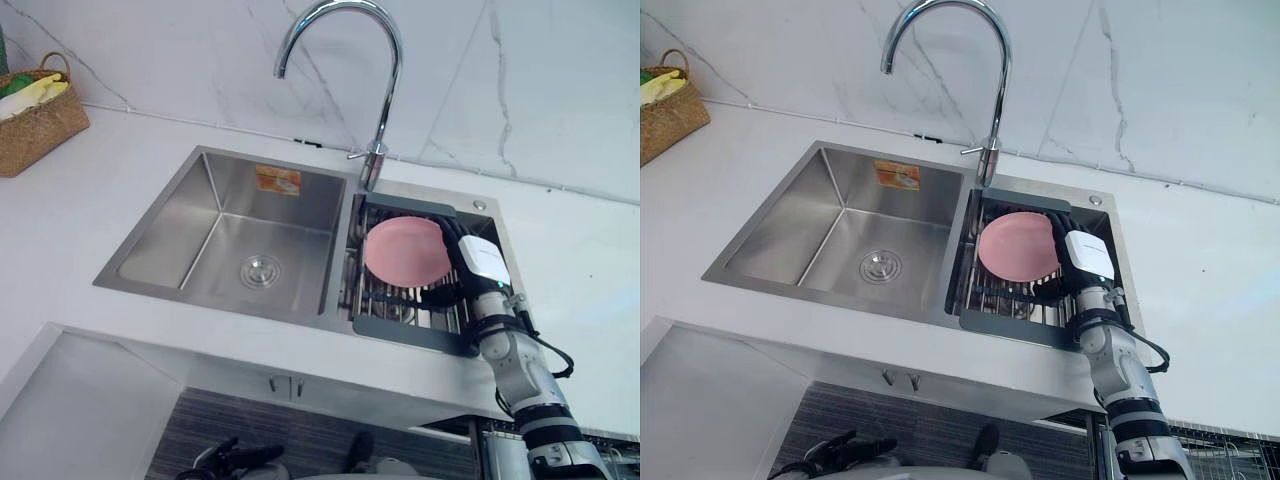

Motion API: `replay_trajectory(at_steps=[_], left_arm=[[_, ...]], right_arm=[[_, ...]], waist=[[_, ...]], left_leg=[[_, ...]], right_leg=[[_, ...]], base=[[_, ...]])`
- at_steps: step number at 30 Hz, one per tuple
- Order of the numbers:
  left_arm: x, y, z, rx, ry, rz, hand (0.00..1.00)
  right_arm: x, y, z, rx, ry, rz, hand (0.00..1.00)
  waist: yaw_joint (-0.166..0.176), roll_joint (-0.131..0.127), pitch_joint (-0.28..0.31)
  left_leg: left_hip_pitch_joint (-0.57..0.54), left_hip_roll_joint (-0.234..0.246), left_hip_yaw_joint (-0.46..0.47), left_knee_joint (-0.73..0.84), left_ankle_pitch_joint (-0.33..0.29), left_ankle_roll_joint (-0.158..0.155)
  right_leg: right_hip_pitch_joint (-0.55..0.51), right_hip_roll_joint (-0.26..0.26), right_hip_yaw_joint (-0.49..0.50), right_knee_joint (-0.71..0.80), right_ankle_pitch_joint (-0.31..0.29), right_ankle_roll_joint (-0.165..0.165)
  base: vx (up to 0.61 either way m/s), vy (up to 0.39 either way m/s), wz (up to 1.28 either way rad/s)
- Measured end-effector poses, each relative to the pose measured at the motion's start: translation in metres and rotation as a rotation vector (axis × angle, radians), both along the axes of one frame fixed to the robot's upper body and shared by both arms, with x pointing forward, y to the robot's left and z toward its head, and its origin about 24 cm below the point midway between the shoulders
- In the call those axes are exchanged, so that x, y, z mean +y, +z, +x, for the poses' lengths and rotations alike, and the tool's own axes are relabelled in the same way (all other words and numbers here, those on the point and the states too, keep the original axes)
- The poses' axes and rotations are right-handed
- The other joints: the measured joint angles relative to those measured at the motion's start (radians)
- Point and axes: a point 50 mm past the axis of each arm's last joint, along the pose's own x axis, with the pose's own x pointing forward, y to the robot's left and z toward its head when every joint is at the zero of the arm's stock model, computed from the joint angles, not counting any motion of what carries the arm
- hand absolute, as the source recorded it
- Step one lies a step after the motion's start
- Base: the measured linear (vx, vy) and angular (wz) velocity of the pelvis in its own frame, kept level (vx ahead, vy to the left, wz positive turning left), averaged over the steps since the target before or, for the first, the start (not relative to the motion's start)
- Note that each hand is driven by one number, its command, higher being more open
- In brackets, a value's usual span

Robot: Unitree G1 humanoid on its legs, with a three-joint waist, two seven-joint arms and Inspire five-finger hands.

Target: Walk over to the sink, pick up the cup, carry it to the dishwasher, place the cup inside the dishwasher, then close the dishwasher door

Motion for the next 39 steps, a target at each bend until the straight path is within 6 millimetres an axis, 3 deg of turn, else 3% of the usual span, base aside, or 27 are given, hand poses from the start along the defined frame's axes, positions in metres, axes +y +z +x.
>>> replay_trajectory(at_steps=[15,16,30,39], left_arm=[[0.0,0.001,0.002,-0.019,-0.015,-0.002,1.0],[0.0,0.001,0.003,-0.024,-0.017,-0.002,1.0],[0.0,0.004,0.008,-0.05,-0.042,0.01,1.0],[0.001,0.004,0.009,-0.062,-0.059,0.019,1.0]], right_arm=[[0.013,-0.001,0.003,-0.089,0.073,-0.12,1.0],[0.014,-0.001,0.004,-0.099,0.078,-0.119,0.0],[0.023,0.005,-0.001,-0.31,0.154,-0.182,0.0],[0.024,0.007,-0.002,-0.33,0.173,-0.185,0.0]], waist=[[0.001,0.003,0.025],[0.001,0.003,0.025],[0.019,0.006,0.033],[0.022,0.007,0.033]], left_leg=[[-0.01,-0.002,-0.025,0.026,0.0,0.0],[-0.012,0.0,-0.027,0.026,0.0,0.0],[-0.022,0.013,-0.032,0.026,-0.001,-0.002],[-0.019,0.009,-0.024,0.043,0.0,-0.003]], right_leg=[[0.007,-0.011,-0.023,0.018,-0.013,0.003],[0.007,-0.011,-0.027,0.018,-0.015,0.002],[0.001,-0.005,-0.047,0.025,-0.029,-0.009],[0.004,-0.009,-0.036,0.033,-0.03,-0.005]], base=[[-0.01,-0.001,0.05],[-0.04,-0.017,0.06],[-0.01,-0.009,0.03],[0.04,0.015,-0.04]])
